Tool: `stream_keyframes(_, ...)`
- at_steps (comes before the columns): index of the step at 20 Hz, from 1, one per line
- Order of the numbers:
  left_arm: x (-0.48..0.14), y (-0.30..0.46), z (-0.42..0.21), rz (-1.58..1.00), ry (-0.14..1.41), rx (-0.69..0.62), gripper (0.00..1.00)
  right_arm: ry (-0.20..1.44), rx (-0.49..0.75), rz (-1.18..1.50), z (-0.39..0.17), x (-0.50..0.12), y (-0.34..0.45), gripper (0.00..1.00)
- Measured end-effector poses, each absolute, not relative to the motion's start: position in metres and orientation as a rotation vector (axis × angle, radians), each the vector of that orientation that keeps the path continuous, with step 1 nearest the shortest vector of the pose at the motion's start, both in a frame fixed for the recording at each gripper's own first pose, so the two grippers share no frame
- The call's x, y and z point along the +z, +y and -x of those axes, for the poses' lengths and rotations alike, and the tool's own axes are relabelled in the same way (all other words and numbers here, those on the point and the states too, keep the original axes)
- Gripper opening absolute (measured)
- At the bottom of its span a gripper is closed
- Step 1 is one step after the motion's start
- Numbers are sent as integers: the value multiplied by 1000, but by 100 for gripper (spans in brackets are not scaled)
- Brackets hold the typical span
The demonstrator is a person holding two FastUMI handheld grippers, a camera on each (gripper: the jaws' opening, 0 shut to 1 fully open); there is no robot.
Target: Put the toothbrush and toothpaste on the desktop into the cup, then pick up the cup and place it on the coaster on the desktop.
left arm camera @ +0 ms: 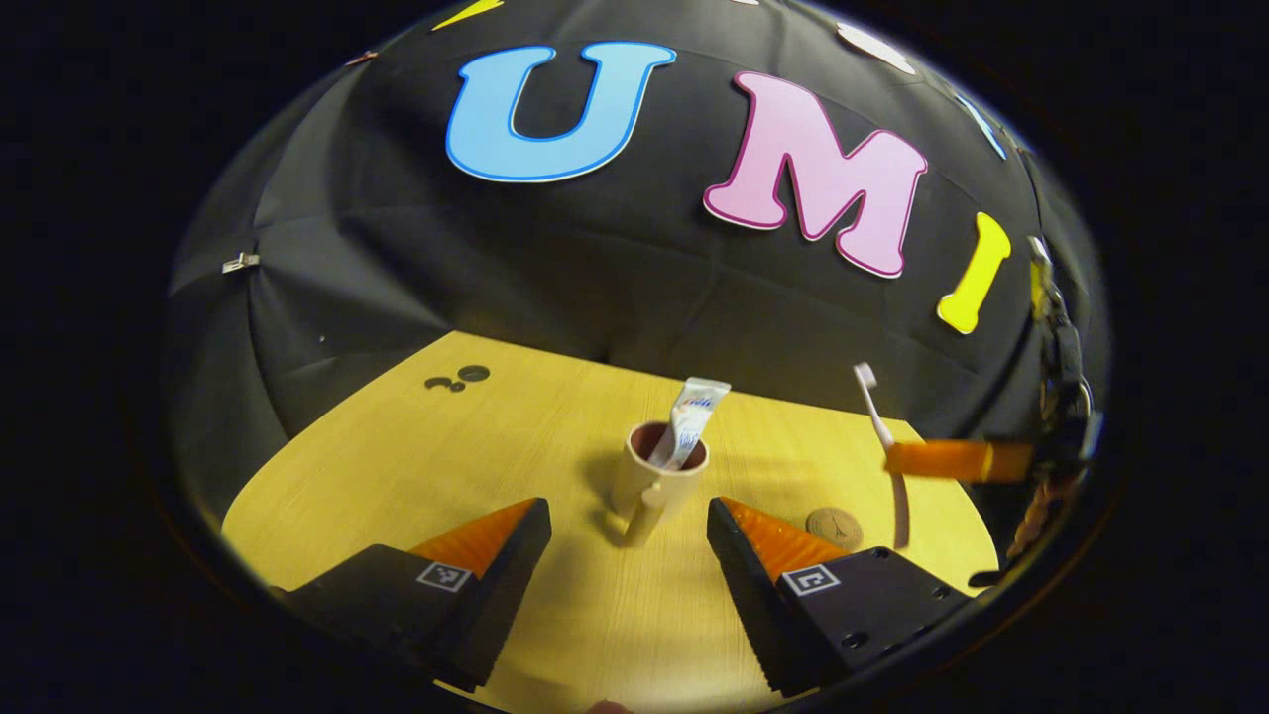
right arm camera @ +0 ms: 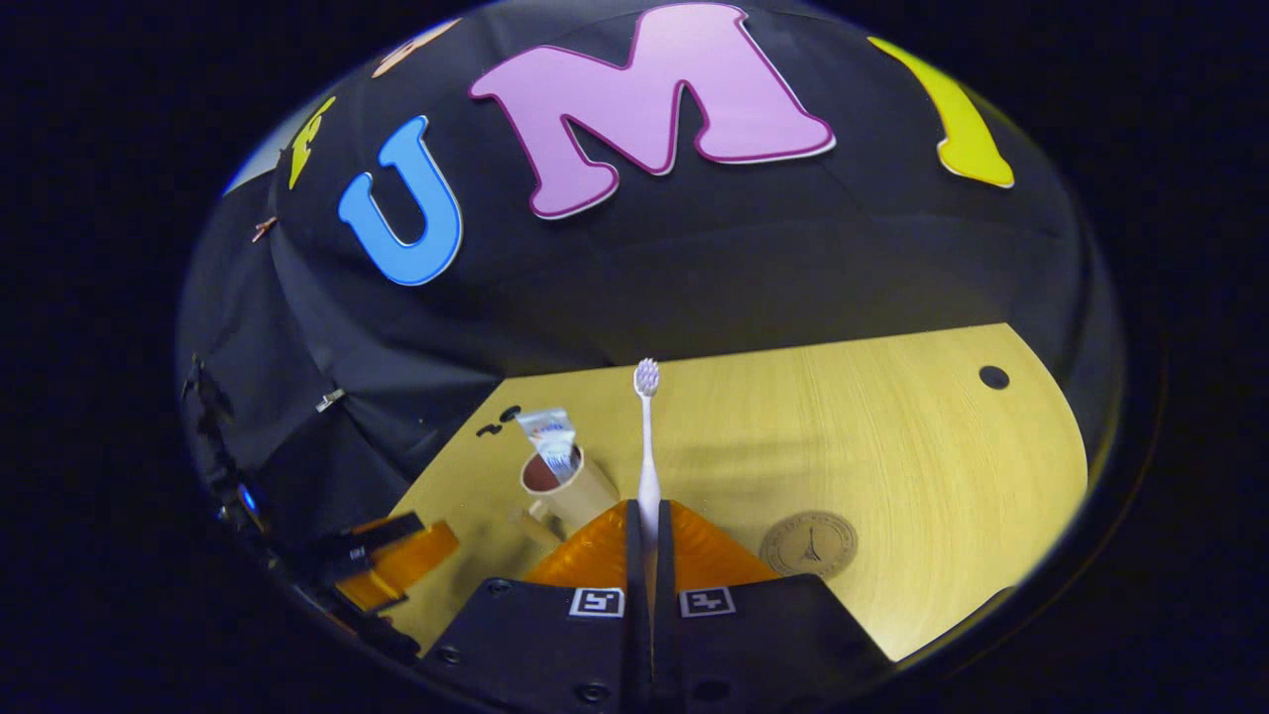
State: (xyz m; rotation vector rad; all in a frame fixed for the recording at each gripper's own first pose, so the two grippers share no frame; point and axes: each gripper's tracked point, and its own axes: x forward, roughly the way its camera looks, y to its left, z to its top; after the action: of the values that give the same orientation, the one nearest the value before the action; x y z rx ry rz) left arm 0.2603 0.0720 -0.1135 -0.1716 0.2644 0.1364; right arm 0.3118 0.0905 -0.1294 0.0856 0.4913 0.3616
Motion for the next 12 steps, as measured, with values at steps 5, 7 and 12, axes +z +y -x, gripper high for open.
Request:
stream_keyframes(5, -146, 72, -216, 233, 334, 164, 98, 423, 402, -109, -340, -113, 136, 6)
stream_keyframes(7, -151, 75, -204, 252, 342, 174, 98, 404, 422, -121, -346, -112, 155, 6)
stream_keyframes(12, -166, 91, -183, 287, 358, 208, 98, 336, 454, -162, -370, -118, 194, 6)
